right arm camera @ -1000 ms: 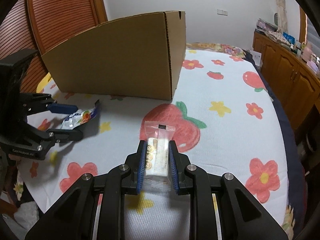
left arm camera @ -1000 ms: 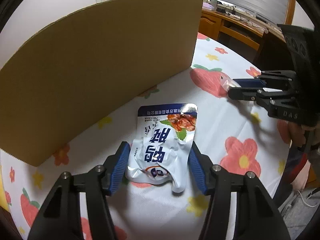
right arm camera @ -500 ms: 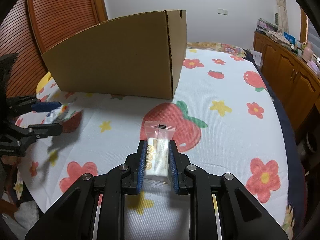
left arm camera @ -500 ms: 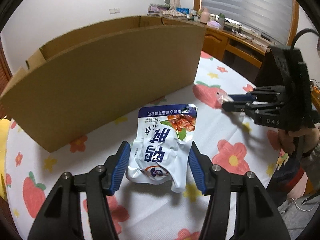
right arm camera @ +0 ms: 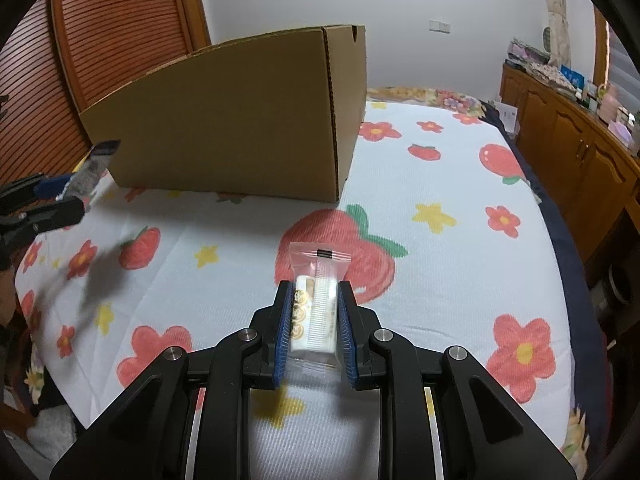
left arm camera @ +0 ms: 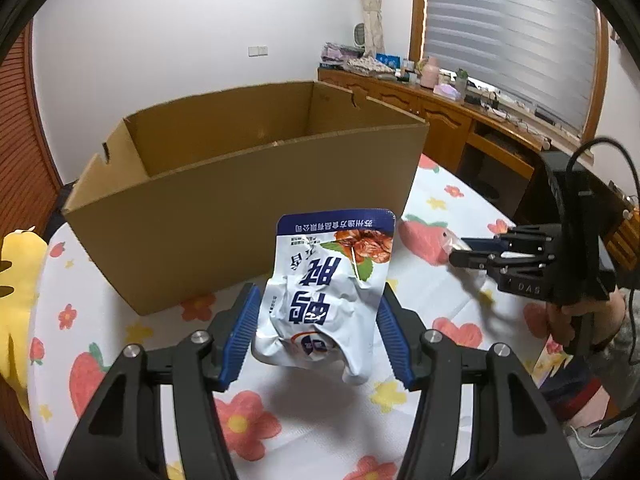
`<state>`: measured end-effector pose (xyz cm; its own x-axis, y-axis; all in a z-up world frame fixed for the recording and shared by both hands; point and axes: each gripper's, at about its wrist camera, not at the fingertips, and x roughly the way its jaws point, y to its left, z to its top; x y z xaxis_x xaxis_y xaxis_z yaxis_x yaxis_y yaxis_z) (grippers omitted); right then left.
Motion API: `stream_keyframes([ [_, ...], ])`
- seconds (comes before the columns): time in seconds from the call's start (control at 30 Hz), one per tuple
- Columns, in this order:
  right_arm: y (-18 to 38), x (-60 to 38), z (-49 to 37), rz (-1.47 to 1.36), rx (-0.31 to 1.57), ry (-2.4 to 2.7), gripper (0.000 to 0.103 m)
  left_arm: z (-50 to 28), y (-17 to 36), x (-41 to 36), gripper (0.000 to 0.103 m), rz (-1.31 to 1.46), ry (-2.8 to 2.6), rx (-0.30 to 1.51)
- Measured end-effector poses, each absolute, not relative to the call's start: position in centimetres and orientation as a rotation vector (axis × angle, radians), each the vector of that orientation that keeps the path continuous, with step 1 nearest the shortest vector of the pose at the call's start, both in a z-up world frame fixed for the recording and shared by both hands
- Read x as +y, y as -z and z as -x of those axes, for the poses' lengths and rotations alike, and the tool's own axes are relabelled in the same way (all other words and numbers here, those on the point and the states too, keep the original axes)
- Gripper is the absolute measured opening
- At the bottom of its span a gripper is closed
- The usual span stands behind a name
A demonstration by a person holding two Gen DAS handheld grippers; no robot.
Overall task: Organize snacks
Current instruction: 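Close the left gripper on the duck pouch and lift it toward the box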
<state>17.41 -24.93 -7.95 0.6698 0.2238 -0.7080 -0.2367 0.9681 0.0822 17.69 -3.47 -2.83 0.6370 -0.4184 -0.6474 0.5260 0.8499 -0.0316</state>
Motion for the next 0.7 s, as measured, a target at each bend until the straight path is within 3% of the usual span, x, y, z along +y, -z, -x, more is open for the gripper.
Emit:
stream_keyframes([
  [0.4,6.3,-24.9,-16.5,0.031,0.766,-0.236,0.02,-17.3,0.3,-2.2,0.058,-0.135,0.506,0.613],
  [0.7,-0.5,-24.6,-15.9,0.046,0.635,-0.27,0.02,-18.9,-2.5,-0.9,0.058,-0.112,0.474,0.555],
])
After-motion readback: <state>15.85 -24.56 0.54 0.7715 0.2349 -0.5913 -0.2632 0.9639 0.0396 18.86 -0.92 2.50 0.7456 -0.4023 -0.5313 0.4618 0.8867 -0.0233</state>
